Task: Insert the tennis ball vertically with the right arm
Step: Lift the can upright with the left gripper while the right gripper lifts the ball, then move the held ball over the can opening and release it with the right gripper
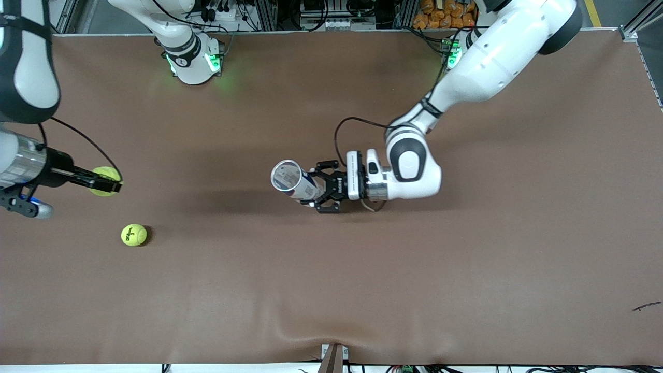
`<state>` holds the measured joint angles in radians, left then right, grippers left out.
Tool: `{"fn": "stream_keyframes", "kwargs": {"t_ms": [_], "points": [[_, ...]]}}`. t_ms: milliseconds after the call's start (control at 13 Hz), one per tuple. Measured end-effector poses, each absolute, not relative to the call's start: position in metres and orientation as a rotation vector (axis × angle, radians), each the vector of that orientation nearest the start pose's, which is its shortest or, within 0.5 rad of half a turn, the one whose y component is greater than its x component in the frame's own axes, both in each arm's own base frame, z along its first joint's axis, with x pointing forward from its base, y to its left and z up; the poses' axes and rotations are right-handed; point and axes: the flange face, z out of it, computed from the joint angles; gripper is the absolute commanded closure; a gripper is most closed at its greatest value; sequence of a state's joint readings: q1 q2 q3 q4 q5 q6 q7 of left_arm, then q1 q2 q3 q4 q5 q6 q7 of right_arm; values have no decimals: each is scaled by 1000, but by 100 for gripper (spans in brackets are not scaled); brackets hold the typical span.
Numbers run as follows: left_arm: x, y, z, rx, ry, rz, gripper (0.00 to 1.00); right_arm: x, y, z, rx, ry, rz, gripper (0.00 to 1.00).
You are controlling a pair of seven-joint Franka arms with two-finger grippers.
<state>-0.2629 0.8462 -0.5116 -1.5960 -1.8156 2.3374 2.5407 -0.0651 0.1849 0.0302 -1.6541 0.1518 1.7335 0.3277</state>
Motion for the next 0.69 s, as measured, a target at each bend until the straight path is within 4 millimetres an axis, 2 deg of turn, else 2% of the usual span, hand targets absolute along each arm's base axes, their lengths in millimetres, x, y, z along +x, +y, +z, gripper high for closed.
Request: {"fn": "stream_keyframes", "kwargs": {"t_ms": [77, 231, 386, 540, 694], "points": [[520, -481, 188, 1315, -1217, 1185, 21, 610, 9, 497, -2931, 629, 183, 40], [500, -501, 175, 1302, -1209, 1177, 22, 610, 40, 499, -2907, 712, 196, 40], [488, -512, 163, 1303, -1200, 1165, 22, 610, 77, 493, -2895, 764, 213, 40], [473, -525, 138, 1322, -1164, 1200, 22, 613, 113, 484, -2887, 809, 197, 40], [459, -540, 116, 1338, -1125, 1176, 23, 614, 131, 476, -2881, 838, 196, 40]]}}
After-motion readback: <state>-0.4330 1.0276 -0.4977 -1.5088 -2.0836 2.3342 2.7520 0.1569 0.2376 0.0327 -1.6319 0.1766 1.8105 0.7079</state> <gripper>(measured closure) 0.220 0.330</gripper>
